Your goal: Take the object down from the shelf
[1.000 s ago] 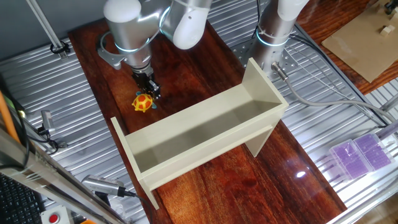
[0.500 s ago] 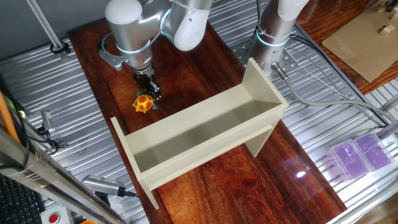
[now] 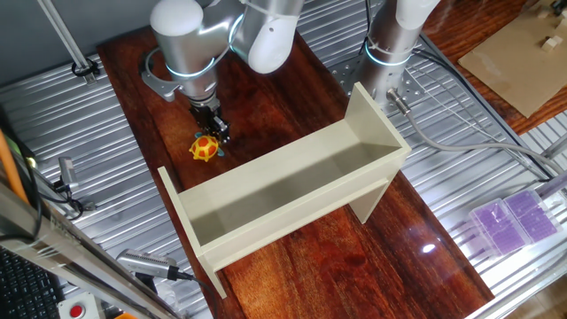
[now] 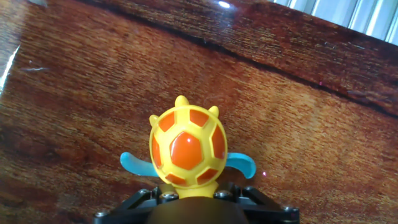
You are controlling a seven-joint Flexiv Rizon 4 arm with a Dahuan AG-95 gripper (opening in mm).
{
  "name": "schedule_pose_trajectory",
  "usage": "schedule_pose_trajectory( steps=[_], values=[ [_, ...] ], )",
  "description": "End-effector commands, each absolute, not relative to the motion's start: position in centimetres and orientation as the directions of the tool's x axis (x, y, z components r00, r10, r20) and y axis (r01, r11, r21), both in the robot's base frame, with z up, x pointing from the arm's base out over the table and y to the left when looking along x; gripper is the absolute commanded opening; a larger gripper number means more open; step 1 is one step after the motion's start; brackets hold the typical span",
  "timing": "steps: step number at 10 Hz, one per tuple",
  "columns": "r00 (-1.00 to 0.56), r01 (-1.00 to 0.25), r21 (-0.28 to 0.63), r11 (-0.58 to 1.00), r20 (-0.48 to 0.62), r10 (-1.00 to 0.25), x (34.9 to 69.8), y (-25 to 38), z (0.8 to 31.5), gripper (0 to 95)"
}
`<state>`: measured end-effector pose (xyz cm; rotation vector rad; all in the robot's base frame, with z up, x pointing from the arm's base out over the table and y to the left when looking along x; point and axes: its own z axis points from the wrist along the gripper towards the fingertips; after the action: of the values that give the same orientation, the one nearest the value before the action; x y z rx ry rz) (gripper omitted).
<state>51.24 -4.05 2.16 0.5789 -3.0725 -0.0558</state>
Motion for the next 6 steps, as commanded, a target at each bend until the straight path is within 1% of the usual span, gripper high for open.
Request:
schedule_pose_trajectory(
  steps=[1,6],
  values=[
    [-0.931,-0.365,0.037,0.930,0.005,-0.365,51.20,-4.07,2.19,19.0],
    [-0.930,-0.368,0.038,0.929,0.000,-0.368,51.20,-4.07,2.17,19.0]
  ],
)
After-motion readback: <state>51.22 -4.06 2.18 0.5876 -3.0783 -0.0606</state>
